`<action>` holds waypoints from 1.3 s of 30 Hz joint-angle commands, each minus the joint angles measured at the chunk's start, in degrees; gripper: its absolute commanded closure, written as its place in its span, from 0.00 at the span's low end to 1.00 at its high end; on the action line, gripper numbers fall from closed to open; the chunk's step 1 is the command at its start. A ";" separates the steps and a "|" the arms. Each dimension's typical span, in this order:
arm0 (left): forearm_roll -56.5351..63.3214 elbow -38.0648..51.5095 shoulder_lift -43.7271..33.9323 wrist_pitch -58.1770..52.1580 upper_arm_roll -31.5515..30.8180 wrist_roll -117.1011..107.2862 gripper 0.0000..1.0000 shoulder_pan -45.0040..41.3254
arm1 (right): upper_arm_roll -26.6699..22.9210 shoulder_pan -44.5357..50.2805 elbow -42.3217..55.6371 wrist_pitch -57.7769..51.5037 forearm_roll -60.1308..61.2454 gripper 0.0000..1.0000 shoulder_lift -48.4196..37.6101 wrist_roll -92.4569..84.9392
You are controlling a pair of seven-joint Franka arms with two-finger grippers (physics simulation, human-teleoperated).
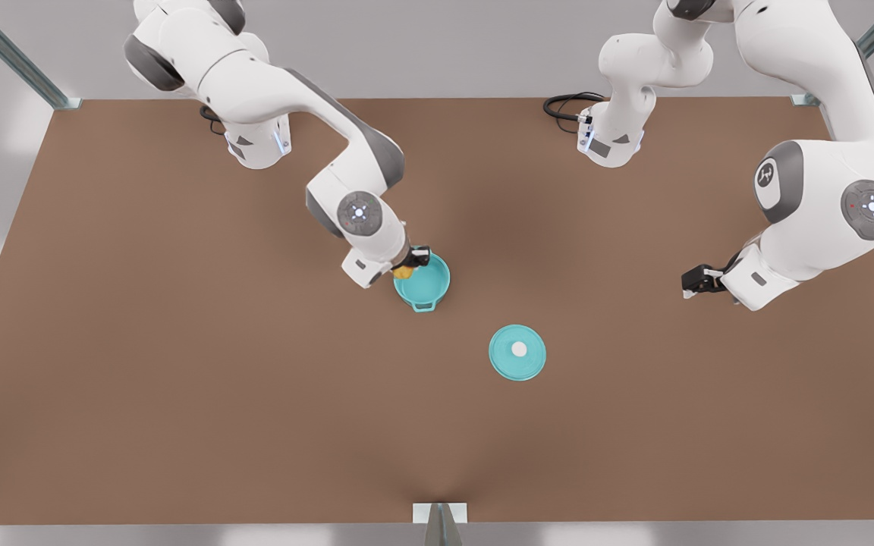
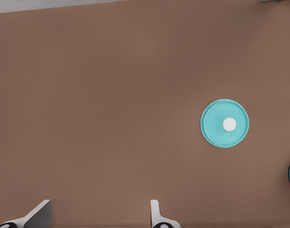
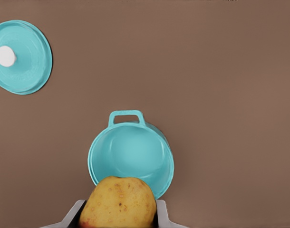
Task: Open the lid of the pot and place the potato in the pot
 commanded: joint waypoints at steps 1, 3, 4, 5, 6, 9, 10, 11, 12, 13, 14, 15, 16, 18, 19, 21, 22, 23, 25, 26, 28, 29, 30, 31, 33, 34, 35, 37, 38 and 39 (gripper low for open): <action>0.37 0.04 -0.08 0.01 0.02 2.87 0.00 0.02 | -0.73 0.80 1.33 -0.32 -0.30 0.46 0.77 24.73; 0.02 0.04 -0.16 0.19 0.11 2.95 0.00 0.02 | -2.66 3.26 4.14 -0.32 -0.30 0.46 2.36 26.04; 0.02 0.04 -0.51 0.01 0.20 2.78 0.00 0.02 | -4.42 4.93 5.37 -0.41 -0.30 0.46 2.97 26.31; 0.02 0.31 -0.78 0.01 0.11 2.86 0.00 -0.07 | -6.26 6.60 5.46 -0.41 0.05 0.46 2.97 26.40; 0.02 0.92 -0.60 -0.16 0.11 3.04 0.00 -0.07 | -6.53 6.95 5.46 -0.32 0.66 0.46 2.97 26.31; 0.28 1.01 -0.69 -0.69 0.11 2.95 0.00 -0.07 | -7.32 7.83 6.52 -0.41 0.75 0.46 3.41 26.49; 0.46 1.01 -0.78 -0.69 0.20 2.95 0.00 -0.07 | -7.32 7.83 6.43 -0.32 0.75 0.46 3.94 26.40; 0.20 1.01 -0.87 -0.69 1.08 3.39 0.00 0.02 | -7.32 8.53 6.43 -0.24 0.66 0.46 4.55 26.40; 0.19 1.27 -0.78 -0.69 0.99 3.13 0.00 -0.07 | -8.29 9.50 6.43 0.46 0.66 0.46 5.17 26.40; 0.37 1.27 -1.13 -0.78 0.99 3.04 0.00 -0.07 | -9.17 10.47 6.34 0.99 0.66 0.46 5.78 26.57; 0.46 1.63 -0.95 -0.78 1.08 3.30 0.00 0.02 | -10.13 11.44 6.17 2.22 0.66 0.46 6.57 26.84; 0.37 1.71 -0.78 -0.69 1.43 3.30 0.00 0.02 | -10.40 11.96 6.17 2.31 0.57 0.46 7.10 26.84; 0.37 1.98 -0.34 -0.52 1.43 3.30 0.00 0.02 | -10.40 12.05 5.90 2.31 0.57 0.46 7.37 26.84; 0.19 1.98 -0.34 -0.43 1.78 3.48 0.00 0.02 | -10.57 12.40 5.73 3.54 0.40 0.46 8.24 26.84; 0.11 1.98 -0.25 -0.25 1.78 3.48 0.00 0.02 | -10.57 12.40 5.73 3.54 0.22 0.46 8.68 26.84; 0.11 1.98 -0.16 -0.25 1.78 3.48 0.00 0.02 | -13.81 15.56 5.81 5.91 0.22 0.46 9.91 27.62; 0.11 1.98 -0.16 -0.34 1.78 3.48 0.00 0.11 | -14.79 16.97 5.81 6.00 0.40 0.46 10.53 27.72; 0.11 1.98 -0.16 -0.43 1.87 3.39 0.00 0.02 | -14.79 17.50 5.90 6.09 0.40 0.46 11.23 27.89; 0.11 1.98 -0.08 -0.25 1.87 3.48 0.00 0.11 | -16.10 19.43 6.08 7.85 0.31 0.46 12.29 29.04; 0.19 2.07 0.01 -0.08 2.13 3.57 0.00 0.11 | -18.21 21.45 6.25 8.02 0.49 0.46 12.81 29.56; 0.11 2.07 0.10 0.01 2.31 3.57 0.00 0.11 | -18.48 22.16 6.34 8.20 0.40 0.46 13.78 29.56; 0.19 2.07 0.10 0.01 2.31 3.57 0.00 0.11 | -18.57 22.34 6.34 8.20 0.31 0.46 14.31 29.56; 0.28 2.07 0.10 0.01 2.31 3.48 0.00 0.11 | -18.57 22.34 6.34 9.34 0.31 0.46 14.40 29.74; 0.28 2.07 0.10 0.01 2.31 3.48 0.00 0.02 | -18.57 22.69 6.34 9.52 0.31 0.46 14.66 29.74; 0.46 2.15 0.01 0.01 2.57 3.66 0.00 0.02 | -18.57 22.78 6.34 9.52 0.31 0.37 14.66 29.74; 0.37 2.15 0.10 0.01 2.48 3.57 0.00 0.02 | -18.75 22.78 6.34 9.52 0.31 0.07 14.66 29.74; 0.63 2.15 0.10 0.01 2.57 3.66 0.00 0.02 | -19.01 22.78 6.34 9.52 0.31 0.00 14.57 29.74; 0.72 2.42 -0.25 -0.52 2.66 3.74 0.00 0.02 | -19.01 22.69 6.34 9.43 0.40 0.00 14.40 29.74; 0.28 3.47 0.01 -0.78 3.10 4.10 0.00 0.02 | -19.19 22.69 6.43 8.99 0.66 0.00 13.26 29.83; 0.19 3.47 0.10 -0.69 3.10 4.53 0.00 0.11 | -19.63 22.51 6.43 8.47 0.66 0.00 11.24 30.35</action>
